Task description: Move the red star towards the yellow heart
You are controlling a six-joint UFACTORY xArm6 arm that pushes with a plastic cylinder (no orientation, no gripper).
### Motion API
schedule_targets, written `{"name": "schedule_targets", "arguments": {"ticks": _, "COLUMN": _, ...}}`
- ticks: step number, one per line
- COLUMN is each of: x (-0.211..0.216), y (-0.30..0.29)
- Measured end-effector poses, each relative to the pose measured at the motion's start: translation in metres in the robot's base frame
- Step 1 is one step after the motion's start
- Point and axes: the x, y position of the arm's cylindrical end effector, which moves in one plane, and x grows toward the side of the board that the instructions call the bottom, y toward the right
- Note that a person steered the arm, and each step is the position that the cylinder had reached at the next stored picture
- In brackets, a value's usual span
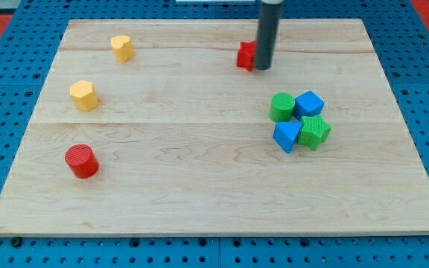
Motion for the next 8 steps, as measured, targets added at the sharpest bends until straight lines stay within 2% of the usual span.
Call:
{"name": "schedule_targets", "arguments": {"ticks": 1, "x": -0.009, "y": -0.040}}
{"name": "schedule_targets", "arguments": {"ticks": 2, "x": -0.027, "y": -0.037}}
{"name": "schedule_targets", "arguments": {"ticks": 3, "x": -0.035, "y": -0.004}}
{"name": "schedule_targets", "arguments": {"ticks": 4, "x": -0.040, "y": 0.063}}
{"name": "schedule_targets", "arguments": {"ticks": 5, "x": -0.067, "y": 0.060}}
{"name": "schedule_targets", "arguments": {"ticks": 7, "x": -0.067, "y": -0.052}}
{"name": "schedule_targets", "arguments": {"ticks": 8, "x": -0.067, "y": -0.085}}
